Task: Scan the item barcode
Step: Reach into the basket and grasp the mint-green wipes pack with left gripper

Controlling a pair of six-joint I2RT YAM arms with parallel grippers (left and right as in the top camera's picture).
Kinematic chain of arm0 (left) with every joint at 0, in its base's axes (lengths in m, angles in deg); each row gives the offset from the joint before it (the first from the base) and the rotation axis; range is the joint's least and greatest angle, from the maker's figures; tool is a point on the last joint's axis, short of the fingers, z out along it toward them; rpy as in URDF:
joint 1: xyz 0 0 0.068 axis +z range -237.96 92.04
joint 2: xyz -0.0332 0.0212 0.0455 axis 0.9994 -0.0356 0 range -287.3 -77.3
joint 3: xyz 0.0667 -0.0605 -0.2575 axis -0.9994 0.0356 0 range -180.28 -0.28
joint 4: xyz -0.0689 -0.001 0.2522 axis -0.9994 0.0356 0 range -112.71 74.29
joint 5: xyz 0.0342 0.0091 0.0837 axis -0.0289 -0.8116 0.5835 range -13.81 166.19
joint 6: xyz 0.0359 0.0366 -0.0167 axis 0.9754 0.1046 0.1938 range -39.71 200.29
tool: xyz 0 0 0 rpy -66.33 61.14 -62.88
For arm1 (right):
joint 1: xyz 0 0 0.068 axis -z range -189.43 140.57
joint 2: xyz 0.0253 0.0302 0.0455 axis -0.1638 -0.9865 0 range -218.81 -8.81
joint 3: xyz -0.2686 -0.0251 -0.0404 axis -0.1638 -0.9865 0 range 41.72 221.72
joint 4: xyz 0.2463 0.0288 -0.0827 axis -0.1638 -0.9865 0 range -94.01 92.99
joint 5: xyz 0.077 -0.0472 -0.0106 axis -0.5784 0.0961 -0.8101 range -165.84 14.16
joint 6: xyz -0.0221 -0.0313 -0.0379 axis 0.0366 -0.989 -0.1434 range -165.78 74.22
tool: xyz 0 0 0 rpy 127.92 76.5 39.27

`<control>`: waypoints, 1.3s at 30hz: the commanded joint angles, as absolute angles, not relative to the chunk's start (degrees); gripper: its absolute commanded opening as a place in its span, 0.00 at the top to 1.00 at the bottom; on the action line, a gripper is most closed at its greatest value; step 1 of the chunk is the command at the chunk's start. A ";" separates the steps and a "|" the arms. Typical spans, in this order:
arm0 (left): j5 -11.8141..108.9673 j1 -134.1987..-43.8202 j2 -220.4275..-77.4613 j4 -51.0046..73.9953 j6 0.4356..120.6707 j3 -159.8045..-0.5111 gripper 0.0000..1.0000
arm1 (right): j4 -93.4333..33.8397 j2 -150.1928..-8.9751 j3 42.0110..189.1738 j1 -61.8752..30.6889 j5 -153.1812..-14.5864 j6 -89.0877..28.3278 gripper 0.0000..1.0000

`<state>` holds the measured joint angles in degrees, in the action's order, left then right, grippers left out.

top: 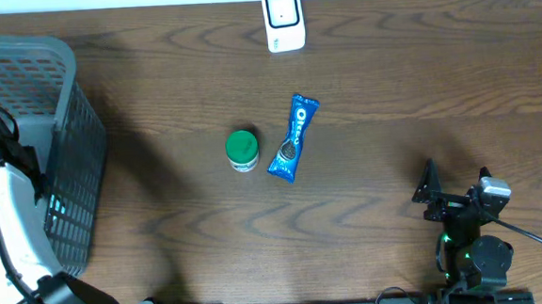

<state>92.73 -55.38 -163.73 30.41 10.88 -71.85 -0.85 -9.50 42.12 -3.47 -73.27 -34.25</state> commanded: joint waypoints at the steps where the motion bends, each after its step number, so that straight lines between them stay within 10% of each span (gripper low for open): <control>1: 98.15 -55.19 -166.09 30.19 2.80 -71.37 0.02 | -1.02 -9.19 42.03 -3.85 -72.75 -33.83 0.01; 39: 97.67 -49.72 -187.77 20.38 -1.86 -71.37 0.02 | -1.02 -9.19 42.03 -3.85 -72.75 -33.83 0.01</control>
<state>96.49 -49.81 -186.40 20.29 -1.99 -71.83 -0.85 -9.50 42.12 -3.47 -73.27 -34.25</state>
